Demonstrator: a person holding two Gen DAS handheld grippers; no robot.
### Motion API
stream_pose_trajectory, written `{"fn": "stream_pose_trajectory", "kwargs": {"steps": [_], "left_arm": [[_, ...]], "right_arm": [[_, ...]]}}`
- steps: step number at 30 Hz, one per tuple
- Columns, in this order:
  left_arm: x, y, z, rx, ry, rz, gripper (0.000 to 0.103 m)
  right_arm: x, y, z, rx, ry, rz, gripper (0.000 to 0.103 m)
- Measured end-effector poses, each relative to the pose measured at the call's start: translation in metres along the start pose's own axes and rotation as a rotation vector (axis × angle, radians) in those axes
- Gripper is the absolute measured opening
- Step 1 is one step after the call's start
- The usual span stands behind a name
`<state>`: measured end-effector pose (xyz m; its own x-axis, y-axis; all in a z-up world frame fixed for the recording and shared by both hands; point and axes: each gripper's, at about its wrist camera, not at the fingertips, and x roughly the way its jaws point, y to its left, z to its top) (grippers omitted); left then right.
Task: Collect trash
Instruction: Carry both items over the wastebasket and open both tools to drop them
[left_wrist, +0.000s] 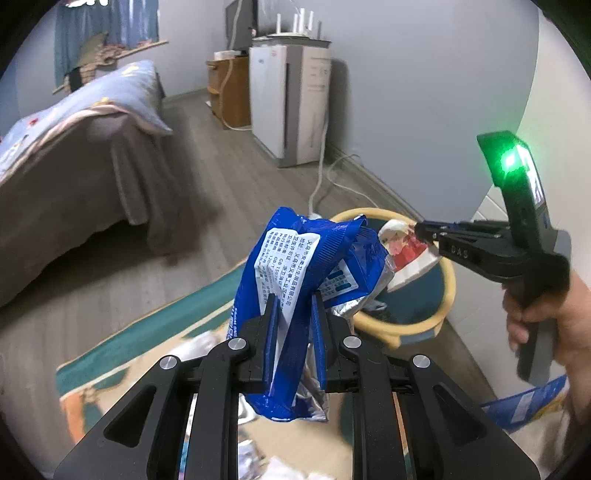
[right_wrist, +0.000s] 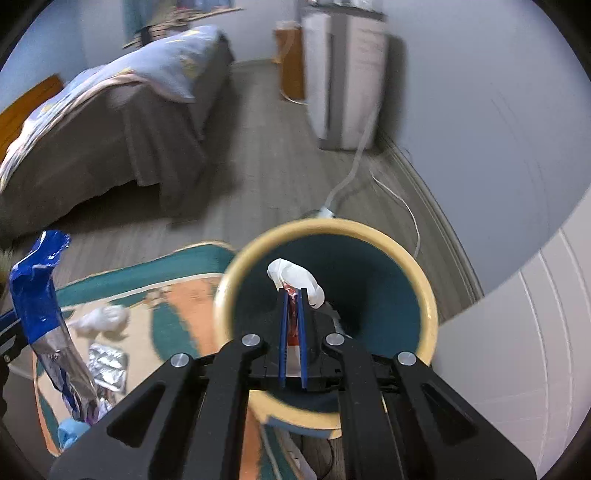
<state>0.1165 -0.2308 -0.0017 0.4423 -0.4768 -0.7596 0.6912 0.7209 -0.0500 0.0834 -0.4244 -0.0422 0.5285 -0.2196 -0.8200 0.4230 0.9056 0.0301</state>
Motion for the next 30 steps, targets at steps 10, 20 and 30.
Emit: {"fn": "stream_pose_trajectory", "kwargs": {"steps": [10,20,30], "left_arm": [[0.066,-0.052,0.028,0.041,0.055,-0.064,0.019],[0.075,-0.063,0.054,0.048,0.002,-0.066,0.048],[0.050,-0.031,0.038,-0.018,-0.015,-0.042,0.073]], "right_arm": [[0.018,-0.030,-0.007,0.077,0.043,-0.007,0.005],[0.019,-0.043,-0.005,0.140,0.030,-0.019,0.007],[0.018,-0.041,-0.004,0.135,0.026,-0.020,0.052]]}}
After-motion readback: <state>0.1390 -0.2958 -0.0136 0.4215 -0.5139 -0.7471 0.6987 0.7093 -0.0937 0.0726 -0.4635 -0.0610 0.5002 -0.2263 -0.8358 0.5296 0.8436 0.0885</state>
